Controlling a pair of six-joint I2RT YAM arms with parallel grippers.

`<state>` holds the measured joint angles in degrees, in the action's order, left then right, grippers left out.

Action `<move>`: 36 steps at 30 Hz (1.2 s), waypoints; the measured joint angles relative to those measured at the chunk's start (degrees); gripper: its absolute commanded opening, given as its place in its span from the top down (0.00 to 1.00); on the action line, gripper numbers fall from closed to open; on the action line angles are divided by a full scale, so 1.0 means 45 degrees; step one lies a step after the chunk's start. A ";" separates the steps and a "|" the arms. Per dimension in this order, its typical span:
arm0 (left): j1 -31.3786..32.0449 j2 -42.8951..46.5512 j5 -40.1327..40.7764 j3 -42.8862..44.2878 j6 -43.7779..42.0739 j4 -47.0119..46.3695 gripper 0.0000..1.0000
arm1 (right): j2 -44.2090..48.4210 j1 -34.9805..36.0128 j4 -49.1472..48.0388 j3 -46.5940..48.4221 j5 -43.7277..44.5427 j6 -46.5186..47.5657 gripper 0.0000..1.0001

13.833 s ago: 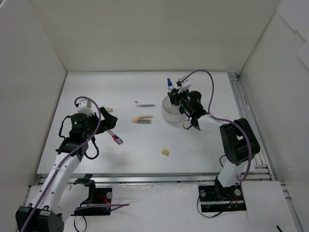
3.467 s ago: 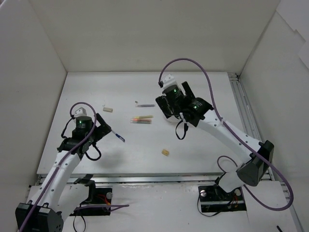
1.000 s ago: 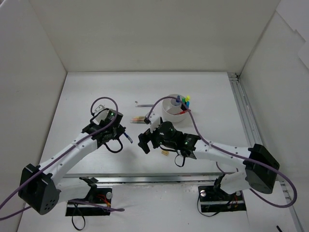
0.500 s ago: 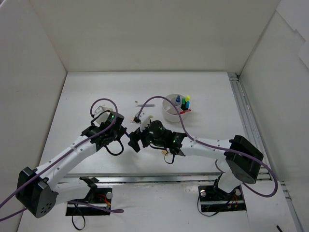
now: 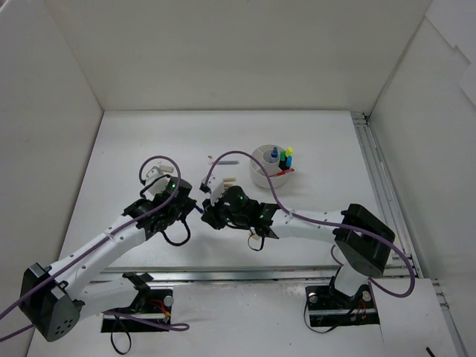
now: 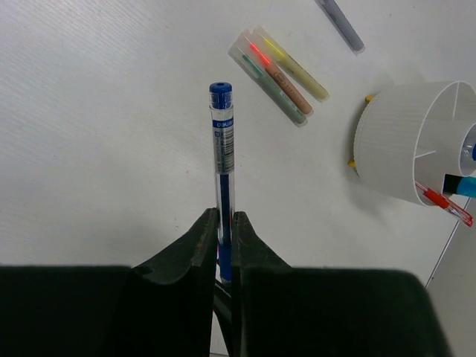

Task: Sort the stationery into containers
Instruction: Pick up the pen from the center of the board, then place the pen in the storage box.

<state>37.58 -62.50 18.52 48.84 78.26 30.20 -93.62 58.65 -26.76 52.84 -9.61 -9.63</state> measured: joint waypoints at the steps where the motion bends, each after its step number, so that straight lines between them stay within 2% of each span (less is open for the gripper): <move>1: 0.0000 0.0053 0.0019 0.0000 0.0024 0.0024 1.00 | 0.0000 0.0000 0.0005 0.0000 0.0034 0.0010 0.98; 2: 0.0000 0.0107 0.0024 -0.0005 0.0058 -0.0010 1.00 | 0.0000 -0.0029 -0.0005 0.0000 0.0034 -0.0029 1.00; 4: 0.0000 0.0180 0.0073 -0.0005 0.0053 -0.0068 0.85 | 0.0039 -0.0034 -0.0049 0.0000 0.0083 -0.0049 1.00; 5: 0.0010 0.0209 0.0102 -0.0010 0.0024 -0.0058 0.60 | 0.0078 -0.0019 -0.0039 0.0000 0.0136 -0.0053 1.00; 8: 0.0044 0.0257 0.0199 -0.0010 -0.0136 -0.0044 0.18 | 0.0374 -0.0015 0.0617 0.0068 0.0461 -0.0015 1.00; 11: 0.0058 0.0403 0.0330 -0.0010 -0.0379 0.0068 0.01 | 0.0763 -0.0024 0.2671 0.0733 0.1311 0.0330 1.00; 14: 0.0058 0.0840 0.0631 -0.0010 -0.0612 0.0272 0.01 | 0.1234 -0.0350 0.4736 0.1841 0.1909 0.0855 1.00; 17: -0.0029 0.1501 0.1001 -0.0010 -0.0981 0.0588 0.01 | 0.1681 -0.1472 0.7082 0.2773 0.1957 0.1447 1.00; 21: -0.0636 0.2259 0.1190 -0.0010 -0.1651 0.0947 0.01 | 0.1763 -0.2909 1.0690 0.4425 0.2166 0.3254 1.00; 25: -0.1292 0.2497 0.1010 -0.0228 -0.2312 0.0903 0.01 | 0.1379 -0.2856 1.4557 0.6343 0.3269 0.5809 1.00; 29: -0.1865 0.2123 0.0437 -0.0491 -0.2807 0.0835 0.01 | 0.0257 -0.2793 1.7743 0.8451 0.4731 0.7431 1.00; 36: -0.2487 0.1059 -0.0573 -0.0661 -0.3585 0.0437 0.01 | -0.0423 -0.3774 2.0497 1.0302 0.6251 0.9573 1.00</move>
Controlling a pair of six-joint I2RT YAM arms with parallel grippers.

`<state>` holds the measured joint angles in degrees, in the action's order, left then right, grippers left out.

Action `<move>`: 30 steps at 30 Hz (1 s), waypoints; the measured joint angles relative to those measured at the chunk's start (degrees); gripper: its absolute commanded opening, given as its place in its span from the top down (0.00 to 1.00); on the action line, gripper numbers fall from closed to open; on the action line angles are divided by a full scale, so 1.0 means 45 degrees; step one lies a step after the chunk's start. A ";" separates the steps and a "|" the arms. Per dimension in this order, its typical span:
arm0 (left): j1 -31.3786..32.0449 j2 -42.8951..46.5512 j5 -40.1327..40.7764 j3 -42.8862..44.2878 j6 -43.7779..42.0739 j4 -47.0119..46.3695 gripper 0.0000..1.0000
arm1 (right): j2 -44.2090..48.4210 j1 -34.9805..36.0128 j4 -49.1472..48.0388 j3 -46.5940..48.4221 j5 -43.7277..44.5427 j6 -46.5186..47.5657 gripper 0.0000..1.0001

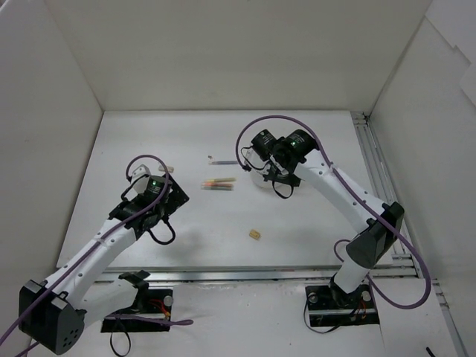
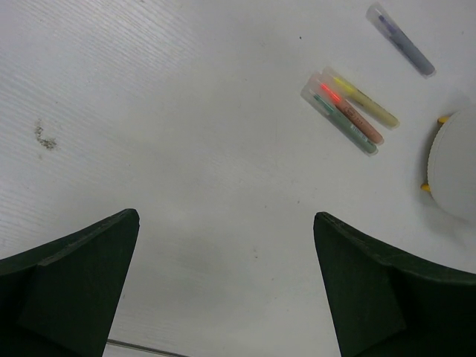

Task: Sort the stationery into containers
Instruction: Place the pen in the storage box.

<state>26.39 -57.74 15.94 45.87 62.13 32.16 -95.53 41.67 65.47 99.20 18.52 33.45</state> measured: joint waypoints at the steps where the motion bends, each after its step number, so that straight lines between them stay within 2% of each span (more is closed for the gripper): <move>1: -0.0078 -0.0087 -0.0141 -0.0073 -0.0078 -0.0131 0.01 | -0.0015 -0.0141 0.0228 0.0049 0.0117 0.0238 1.00; 5: -0.0228 -0.0180 -0.0500 -0.0364 -0.0369 -0.0369 0.01 | -0.0617 -0.0593 0.1054 0.0301 0.1049 0.0772 1.00; 14: -0.0243 -0.0160 -0.0520 -0.0364 -0.0797 -0.0733 0.01 | -0.2375 -0.0680 0.1103 0.2234 0.2025 0.1685 1.00; 22: -0.0544 -0.0160 -0.0476 -0.0364 -0.0981 -0.0753 0.01 | -0.3589 -0.0685 0.1394 0.2613 0.2098 0.1928 1.00; 30: -0.0719 -0.0194 -0.0578 -0.0495 -0.1093 -0.1044 0.01 | -0.3604 -0.0685 0.1394 0.2404 0.1681 0.2390 1.00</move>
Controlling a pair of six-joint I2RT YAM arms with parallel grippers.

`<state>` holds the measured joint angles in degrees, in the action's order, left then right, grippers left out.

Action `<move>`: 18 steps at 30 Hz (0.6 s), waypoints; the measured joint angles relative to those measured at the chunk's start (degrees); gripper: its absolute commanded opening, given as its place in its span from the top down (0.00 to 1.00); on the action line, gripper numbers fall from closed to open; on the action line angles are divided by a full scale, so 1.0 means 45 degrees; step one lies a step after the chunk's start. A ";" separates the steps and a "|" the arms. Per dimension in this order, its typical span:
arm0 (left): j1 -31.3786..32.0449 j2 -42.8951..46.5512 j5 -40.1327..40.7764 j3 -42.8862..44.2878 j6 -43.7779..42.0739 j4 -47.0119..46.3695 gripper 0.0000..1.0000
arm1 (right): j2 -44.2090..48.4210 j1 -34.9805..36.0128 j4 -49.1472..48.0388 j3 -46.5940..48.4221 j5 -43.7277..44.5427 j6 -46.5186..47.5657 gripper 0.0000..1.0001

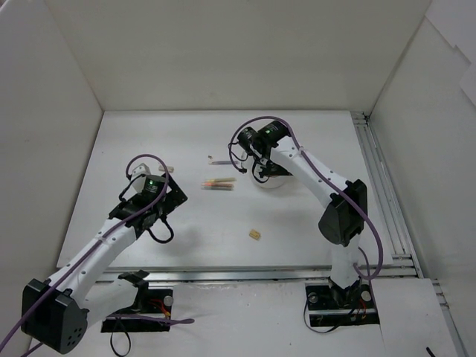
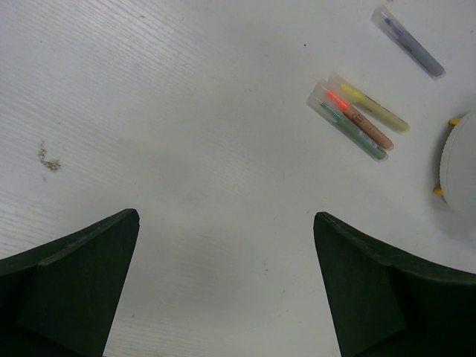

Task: Sort the stationery into containers
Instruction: Place the pen in the storage box.

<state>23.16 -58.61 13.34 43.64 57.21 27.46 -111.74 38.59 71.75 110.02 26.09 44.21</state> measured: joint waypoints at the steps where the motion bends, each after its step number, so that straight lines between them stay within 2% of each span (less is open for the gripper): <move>1: 0.0000 -0.0049 -0.0010 -0.0005 -0.0005 -0.0015 0.01 | -0.0010 0.0000 -0.0024 -0.0049 -0.0019 0.0073 1.00; 7: -0.0068 -0.0656 -0.0112 -0.0005 -0.0049 -0.0175 0.01 | -0.0719 0.0000 -0.0155 0.0262 -0.0005 0.0199 1.00; 14: -0.0107 -0.0996 -0.0257 -0.0005 -0.0214 -0.0374 0.01 | -0.1588 0.0000 -0.0568 0.0403 0.0029 0.0321 0.95; 15: -0.0107 -0.1054 -0.0291 -0.0005 -0.0233 -0.0403 0.01 | -0.1613 0.0000 -0.0641 0.0403 0.0024 0.0355 0.89; 18: -0.0107 -0.1229 -0.0359 -0.0005 -0.0248 -0.0486 0.01 | -0.1632 -0.0019 -0.0835 0.0476 0.0058 0.0437 0.49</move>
<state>22.68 -64.14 11.73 43.62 56.10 25.28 -119.09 38.50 67.99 112.16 26.35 46.17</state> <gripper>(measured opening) 0.993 0.303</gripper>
